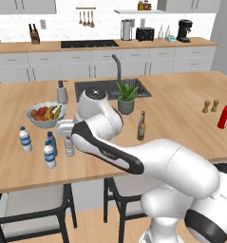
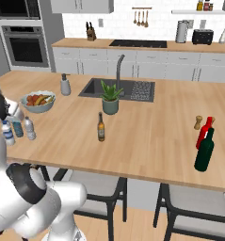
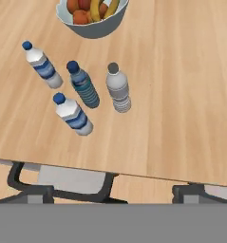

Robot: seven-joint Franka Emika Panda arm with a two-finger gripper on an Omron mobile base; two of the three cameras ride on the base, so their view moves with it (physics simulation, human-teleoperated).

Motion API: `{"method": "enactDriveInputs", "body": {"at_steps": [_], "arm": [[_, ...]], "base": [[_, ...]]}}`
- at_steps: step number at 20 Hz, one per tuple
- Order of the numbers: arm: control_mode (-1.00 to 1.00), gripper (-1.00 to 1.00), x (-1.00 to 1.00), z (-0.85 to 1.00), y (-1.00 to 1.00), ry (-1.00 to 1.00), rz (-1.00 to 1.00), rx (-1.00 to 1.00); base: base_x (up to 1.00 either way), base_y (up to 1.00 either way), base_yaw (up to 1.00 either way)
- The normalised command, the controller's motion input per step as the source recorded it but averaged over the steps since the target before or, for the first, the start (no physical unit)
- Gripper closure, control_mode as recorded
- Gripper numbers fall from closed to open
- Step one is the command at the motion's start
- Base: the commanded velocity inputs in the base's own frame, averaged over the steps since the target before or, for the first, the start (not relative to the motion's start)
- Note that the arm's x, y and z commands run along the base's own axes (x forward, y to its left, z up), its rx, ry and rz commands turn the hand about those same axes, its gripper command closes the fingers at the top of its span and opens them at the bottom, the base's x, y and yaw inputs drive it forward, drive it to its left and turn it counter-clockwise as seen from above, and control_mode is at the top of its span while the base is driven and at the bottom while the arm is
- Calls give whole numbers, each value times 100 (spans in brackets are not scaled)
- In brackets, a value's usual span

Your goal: Move the plastic bottles in the middle to the plastics group, and the glass bottles in the middle to the glass group.

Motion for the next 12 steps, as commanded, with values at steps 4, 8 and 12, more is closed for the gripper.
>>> {"method": "enactDriveInputs", "body": {"at_steps": [4, 8, 12], "arm": [[-100, -100, -53, 50, -100, 0, 0, 1], [-100, -100, -28, 33, -100, 0, 0, 0], [-100, -100, -6, 17, -100, 0, 0, -12]], "base": [[0, 0, 0], [0, 0, 0], [0, 0, 0]]}}
